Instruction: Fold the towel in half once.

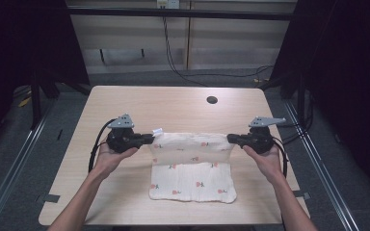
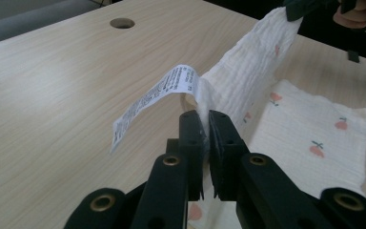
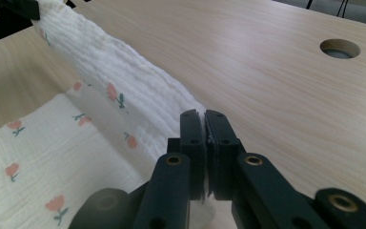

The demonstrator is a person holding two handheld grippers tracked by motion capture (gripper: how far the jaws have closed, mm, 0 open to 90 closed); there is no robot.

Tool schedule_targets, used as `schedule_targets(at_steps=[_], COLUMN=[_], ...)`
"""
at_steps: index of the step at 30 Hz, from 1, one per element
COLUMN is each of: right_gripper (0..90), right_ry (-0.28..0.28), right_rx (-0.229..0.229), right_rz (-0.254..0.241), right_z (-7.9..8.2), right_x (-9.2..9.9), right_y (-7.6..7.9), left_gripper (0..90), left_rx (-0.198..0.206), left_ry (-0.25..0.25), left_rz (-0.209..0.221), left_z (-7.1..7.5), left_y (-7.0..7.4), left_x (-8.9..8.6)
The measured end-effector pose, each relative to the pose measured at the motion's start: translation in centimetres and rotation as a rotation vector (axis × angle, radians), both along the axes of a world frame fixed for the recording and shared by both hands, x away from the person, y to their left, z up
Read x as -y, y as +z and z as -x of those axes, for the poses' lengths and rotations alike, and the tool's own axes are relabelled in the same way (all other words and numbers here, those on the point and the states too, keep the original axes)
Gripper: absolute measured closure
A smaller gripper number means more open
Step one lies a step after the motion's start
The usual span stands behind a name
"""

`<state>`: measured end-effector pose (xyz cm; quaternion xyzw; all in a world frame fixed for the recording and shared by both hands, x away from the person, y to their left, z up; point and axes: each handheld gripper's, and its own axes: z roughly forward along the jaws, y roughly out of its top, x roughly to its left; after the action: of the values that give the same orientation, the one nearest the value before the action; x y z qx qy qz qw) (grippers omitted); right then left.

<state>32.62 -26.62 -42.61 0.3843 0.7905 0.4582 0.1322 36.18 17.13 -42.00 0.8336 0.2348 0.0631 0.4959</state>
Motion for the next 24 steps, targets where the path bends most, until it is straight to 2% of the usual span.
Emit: schedule_targets(at_steps=[1, 2, 4, 6, 10, 12, 13, 16, 17, 19, 20, 24], right_gripper=[86.6, 86.6, 86.6, 86.6, 86.7, 86.7, 86.7, 86.7, 86.7, 86.6, 86.7, 86.6], right_ry=[0.007, 0.007, 0.012, 0.018, 0.024, 0.029, 0.034, 0.038, 0.052, 0.061, 0.063, 0.085], right_rx=[0.001, 0.001, 0.002, 0.004, 0.006, 0.007, 0.008, 0.004, -0.007, -0.009, -0.007, -0.009], right_rz=[-0.002, -0.002, -0.016, -0.040, -0.034, -0.035, -0.031, -0.038, -0.017, -0.002, 0.005, 0.005], right_z=[0.5, 0.5, 1.1, 1.7, 2.9, 3.4, 3.8, 4.4, 5.1, 5.4, 5.8, 7.0], right_x=[0.0, 0.0, 0.0, 0.1, 0.2, 0.3, 0.3, 0.3, -0.1, -0.2, -0.3, -0.6], right_y=[0.0, 0.0, 0.0, -0.2, -0.2, -0.2, -0.2, -0.1, -0.2, -0.3, -0.3, -0.6], left_gripper=[84.7, 84.8, 84.9, 85.1, 85.3, 85.2, 85.3, 85.4, 85.4, 85.4, 85.5, 85.4], left_rx=[-0.014, -0.014, 0.002, 0.000, -0.010, -0.016, -0.026, -0.035, -0.041, -0.050, -0.053, -0.058], left_ry=[-0.009, -0.009, -0.010, -0.026, -0.031, -0.039, -0.041, -0.037, -0.043, -0.046, -0.047, -0.058], left_rz=[0.052, 0.052, 0.015, 0.013, -0.014, -0.014, 0.008, 0.019, -0.004, -0.007, -0.021, -0.050], left_z=[0.3, 0.3, 0.7, 1.2, 1.6, 1.9, 2.4, 3.1, 3.7, 3.8, 3.9, 4.6], left_y=[0.0, 0.0, 0.0, -0.2, -0.6, -0.6, -0.6, -0.9, -1.4, -1.7, -1.9, -2.1], left_x=[-0.2, -0.2, -0.1, -0.1, -0.4, -0.6, -0.8, -0.8, -0.7, -0.7, -0.7, -1.1])
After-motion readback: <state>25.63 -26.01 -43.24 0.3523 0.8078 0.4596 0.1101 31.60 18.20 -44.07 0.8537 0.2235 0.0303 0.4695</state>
